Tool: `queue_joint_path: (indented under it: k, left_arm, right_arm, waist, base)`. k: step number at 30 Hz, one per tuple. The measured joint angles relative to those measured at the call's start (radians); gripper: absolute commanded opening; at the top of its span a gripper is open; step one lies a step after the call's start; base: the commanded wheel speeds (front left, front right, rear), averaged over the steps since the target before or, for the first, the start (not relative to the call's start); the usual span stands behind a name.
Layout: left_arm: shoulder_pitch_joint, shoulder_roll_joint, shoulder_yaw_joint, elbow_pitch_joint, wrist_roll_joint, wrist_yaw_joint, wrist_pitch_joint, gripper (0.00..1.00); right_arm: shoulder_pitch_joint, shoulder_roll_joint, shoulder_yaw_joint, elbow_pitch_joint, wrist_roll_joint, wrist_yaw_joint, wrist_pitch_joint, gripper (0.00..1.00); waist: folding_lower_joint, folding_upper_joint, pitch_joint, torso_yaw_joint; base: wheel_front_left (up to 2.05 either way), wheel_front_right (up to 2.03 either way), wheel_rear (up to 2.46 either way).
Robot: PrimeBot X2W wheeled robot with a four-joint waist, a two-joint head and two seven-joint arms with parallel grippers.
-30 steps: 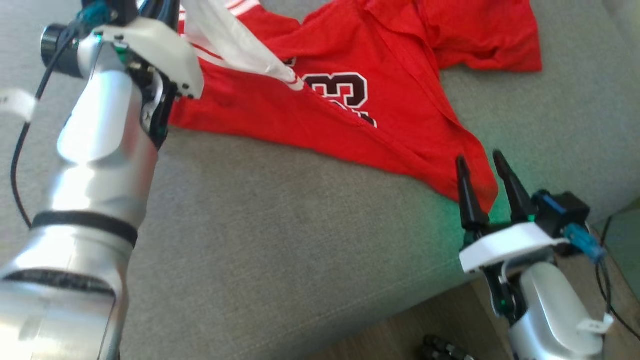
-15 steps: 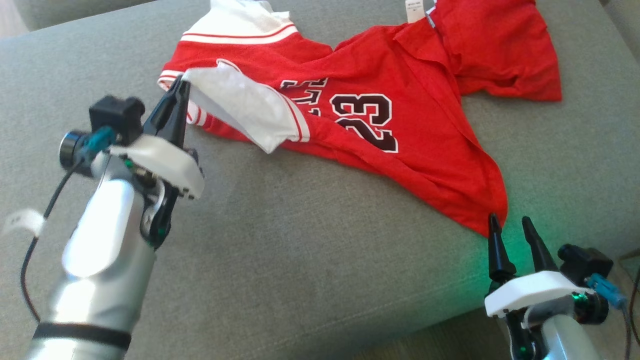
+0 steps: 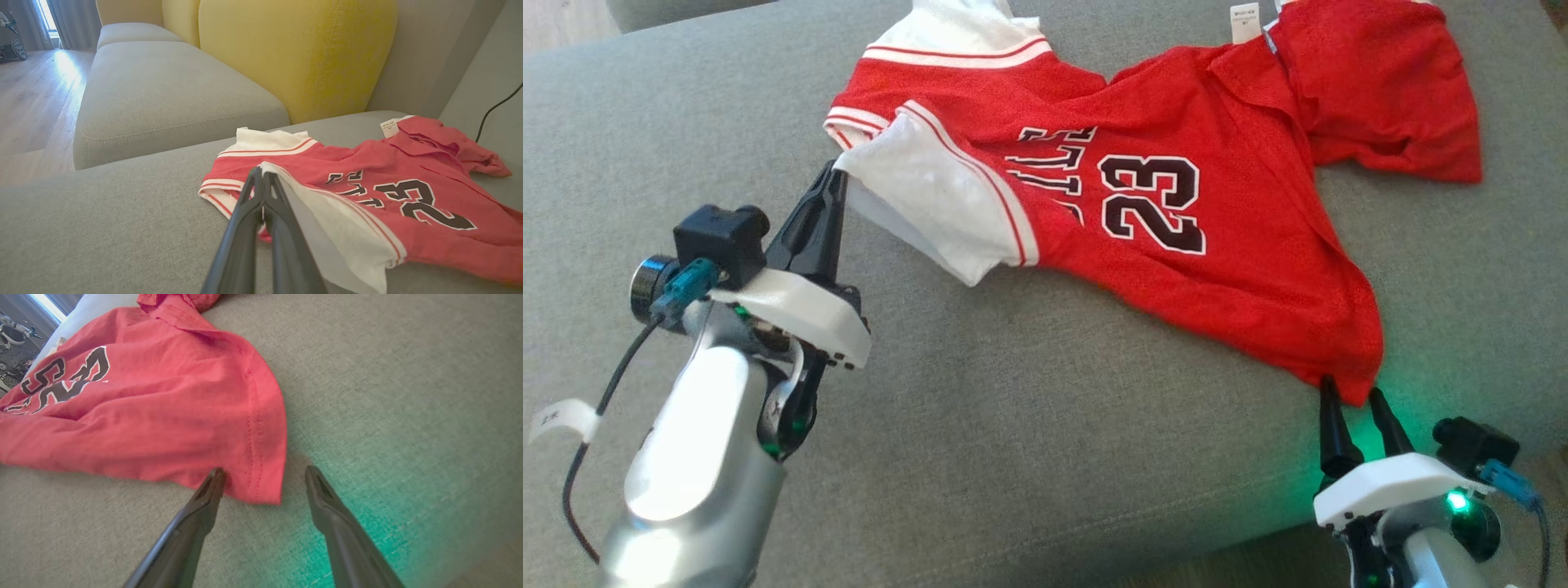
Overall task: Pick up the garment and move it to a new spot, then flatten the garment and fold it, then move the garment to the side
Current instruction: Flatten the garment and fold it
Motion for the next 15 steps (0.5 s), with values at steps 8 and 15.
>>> queue_joint_path:
  k: [8, 15]
  left_arm:
    - [0.018, 0.001, -0.001, -0.037, -0.005, 0.014, 0.009, 0.0]
    - [0.018, 0.001, 0.006, -0.053, -0.028, 0.031, -0.004, 0.0]
  right_arm:
    - [-0.018, -0.008, 0.043, 0.008, 0.017, 0.0, 0.003, 0.0]
    - [-0.024, -0.104, 0.117, -0.115, -0.059, 0.0, 0.002, 0.0]
  waist:
    - [0.0, 0.0, -0.002, 0.017]
    - [0.0, 0.0, -0.017, 0.056]
  base:
    - [0.0, 0.0, 0.0]
    - [0.0, 0.0, 0.0]
